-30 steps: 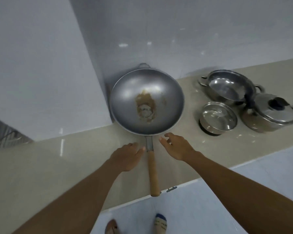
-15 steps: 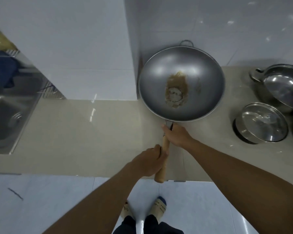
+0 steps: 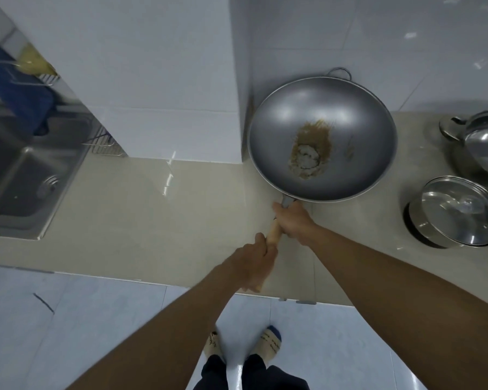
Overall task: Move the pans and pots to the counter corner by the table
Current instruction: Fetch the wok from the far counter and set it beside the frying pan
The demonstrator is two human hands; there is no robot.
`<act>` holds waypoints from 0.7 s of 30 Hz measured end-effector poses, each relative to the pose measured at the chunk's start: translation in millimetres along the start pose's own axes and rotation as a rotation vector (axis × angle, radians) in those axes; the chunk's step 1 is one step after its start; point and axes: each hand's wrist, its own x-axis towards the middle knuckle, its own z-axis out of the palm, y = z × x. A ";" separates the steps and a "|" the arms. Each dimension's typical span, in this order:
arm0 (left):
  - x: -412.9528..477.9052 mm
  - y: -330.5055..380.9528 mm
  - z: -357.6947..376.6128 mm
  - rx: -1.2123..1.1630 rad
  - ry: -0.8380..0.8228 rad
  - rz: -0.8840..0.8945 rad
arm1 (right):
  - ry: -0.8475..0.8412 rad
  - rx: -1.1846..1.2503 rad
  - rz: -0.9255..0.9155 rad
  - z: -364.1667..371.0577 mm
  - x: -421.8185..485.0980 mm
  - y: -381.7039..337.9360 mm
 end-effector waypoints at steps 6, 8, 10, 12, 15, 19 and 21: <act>-3.2 5.9 3.0 0.136 0.051 -0.025 | 0.106 -0.032 0.001 7.1 -8.3 1.4; -4.5 9.1 5.4 0.109 0.101 -0.049 | 0.143 -0.033 -0.008 8.0 -13.0 -1.6; -6.8 10.0 8.1 0.109 0.169 -0.053 | 0.172 -0.045 -0.019 8.0 -17.1 -5.8; -8.7 7.8 11.0 0.121 0.214 -0.048 | 0.181 -0.090 -0.053 8.3 -21.6 -8.7; -12.9 2.8 6.0 0.115 0.219 -0.034 | 0.183 -0.129 -0.102 9.3 -29.1 -11.1; -21.4 0.9 -8.3 0.125 0.208 0.023 | 0.227 -0.083 -0.098 3.0 -43.0 -20.2; -27.8 2.5 -12.1 0.130 0.207 0.068 | 0.254 -0.095 -0.128 -2.3 -54.2 -25.4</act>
